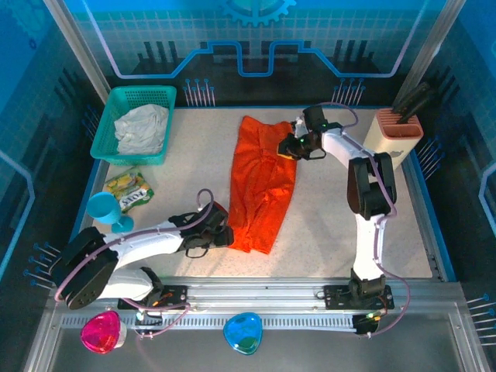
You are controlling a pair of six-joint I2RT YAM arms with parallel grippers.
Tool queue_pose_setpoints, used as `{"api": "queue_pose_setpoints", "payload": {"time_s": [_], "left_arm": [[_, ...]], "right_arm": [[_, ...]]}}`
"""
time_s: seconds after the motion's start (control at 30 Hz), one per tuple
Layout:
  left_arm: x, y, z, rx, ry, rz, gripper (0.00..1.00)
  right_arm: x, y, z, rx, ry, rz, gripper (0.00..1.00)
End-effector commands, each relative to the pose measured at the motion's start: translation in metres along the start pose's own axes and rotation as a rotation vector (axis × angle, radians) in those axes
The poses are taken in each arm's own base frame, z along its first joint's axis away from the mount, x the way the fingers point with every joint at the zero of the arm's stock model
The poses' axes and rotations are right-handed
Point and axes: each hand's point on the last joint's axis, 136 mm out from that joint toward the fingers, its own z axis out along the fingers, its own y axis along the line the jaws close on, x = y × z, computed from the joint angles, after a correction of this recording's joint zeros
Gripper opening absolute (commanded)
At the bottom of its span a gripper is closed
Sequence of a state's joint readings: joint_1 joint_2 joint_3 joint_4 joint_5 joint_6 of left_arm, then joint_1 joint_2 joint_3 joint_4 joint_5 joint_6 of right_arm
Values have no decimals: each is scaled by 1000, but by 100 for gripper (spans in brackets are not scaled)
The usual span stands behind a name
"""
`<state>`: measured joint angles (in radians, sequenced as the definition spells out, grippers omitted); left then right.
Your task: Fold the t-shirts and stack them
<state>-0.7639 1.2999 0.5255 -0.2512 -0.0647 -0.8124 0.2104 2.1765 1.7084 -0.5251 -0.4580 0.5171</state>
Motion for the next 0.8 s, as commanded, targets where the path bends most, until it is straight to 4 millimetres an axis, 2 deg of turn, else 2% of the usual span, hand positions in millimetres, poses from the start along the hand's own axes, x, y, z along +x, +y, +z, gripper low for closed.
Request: {"api": "queue_pose_setpoints", "payload": {"time_s": [0.0,0.03,0.07,0.1,0.2,0.3,0.47,0.57,0.6,0.67,0.77], "left_arm": [[30,-33,0,188,151,-53,43],[30,-35,-1,199,152,-63,40],[29,-37,-1,209,152,-75,35],[29,-39,-1,216,156,-89,29],[32,-44,1,237,178,-128,17],[39,-45,4,263,204,-182,9],[52,-30,4,245,210,-245,7],[53,-18,3,217,184,-268,13],[51,-16,2,213,173,-272,20],[46,-20,-1,230,150,-269,39],[33,-35,-8,273,112,-243,62]], "right_arm": [[3,-19,28,-29,83,89,20],[-2,-21,31,-31,77,101,19],[0,-34,46,-21,98,134,19],[-2,-41,53,-15,104,161,18],[-9,-55,66,-12,110,218,16],[-17,-65,67,14,113,231,16],[-30,-76,56,54,129,199,17],[-36,-73,50,50,135,170,17],[-37,-71,50,45,140,161,18],[-36,-63,48,20,149,149,19],[-33,-45,43,-24,156,109,22]]}}
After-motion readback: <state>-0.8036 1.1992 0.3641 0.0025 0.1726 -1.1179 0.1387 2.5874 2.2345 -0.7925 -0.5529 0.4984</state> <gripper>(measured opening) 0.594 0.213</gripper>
